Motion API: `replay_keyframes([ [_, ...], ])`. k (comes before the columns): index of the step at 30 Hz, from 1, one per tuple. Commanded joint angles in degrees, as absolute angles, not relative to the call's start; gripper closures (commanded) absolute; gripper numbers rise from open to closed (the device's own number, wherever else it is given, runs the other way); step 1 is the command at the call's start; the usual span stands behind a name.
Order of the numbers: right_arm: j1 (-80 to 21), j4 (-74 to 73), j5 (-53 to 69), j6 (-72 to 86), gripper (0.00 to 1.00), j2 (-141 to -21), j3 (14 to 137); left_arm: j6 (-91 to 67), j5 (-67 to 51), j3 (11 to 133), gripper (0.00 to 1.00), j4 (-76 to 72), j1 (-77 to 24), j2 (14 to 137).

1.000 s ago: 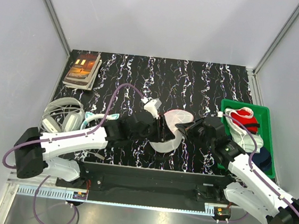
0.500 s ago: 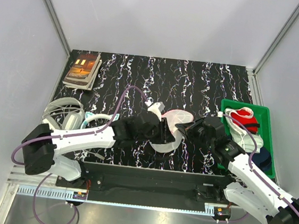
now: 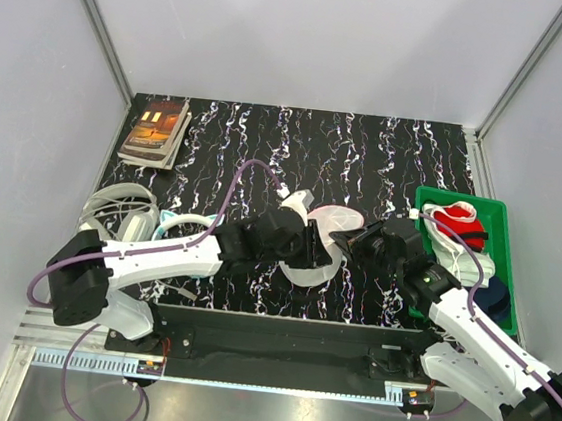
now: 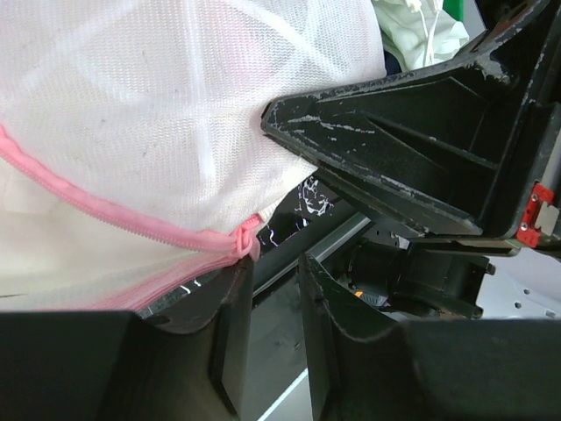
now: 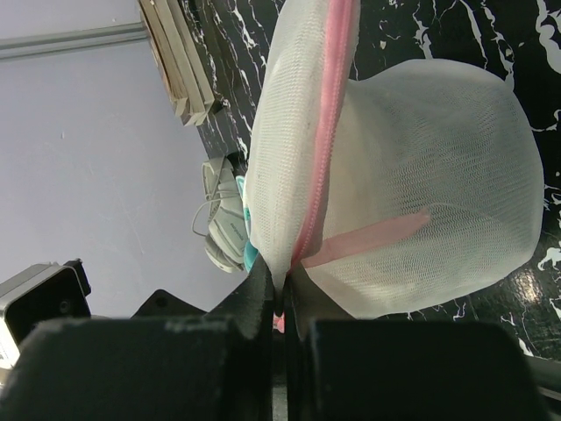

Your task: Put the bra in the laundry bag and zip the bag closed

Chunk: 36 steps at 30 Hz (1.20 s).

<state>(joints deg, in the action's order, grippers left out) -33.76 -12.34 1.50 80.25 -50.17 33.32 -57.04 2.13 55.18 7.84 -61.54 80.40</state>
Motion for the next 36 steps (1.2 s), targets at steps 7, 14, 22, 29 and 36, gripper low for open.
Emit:
replay_keyframes([
  [7,-33.93,-11.6,0.88,80.51,1.0,-49.92,35.51,-55.46,3.6,58.71,0.69,7.64,-60.47,81.39],
  [14,-33.93,-11.6,0.7,80.51,1.0,-49.66,35.42,-55.72,4.13,58.01,0.66,7.91,-59.77,81.3],
  [22,-33.93,-11.6,0.88,80.33,1.0,-50.01,35.77,-55.64,4.48,57.74,0.64,7.91,-59.24,81.47],
  [29,-33.93,-11.6,1.14,80.33,1.0,-50.01,35.68,-55.2,4.83,58.01,0.69,7.21,-58.98,81.74],
  [36,-33.93,-11.43,1.67,80.07,1.0,-50.62,36.03,-55.02,7.12,57.74,0.7,7.03,-58.98,80.95],
])
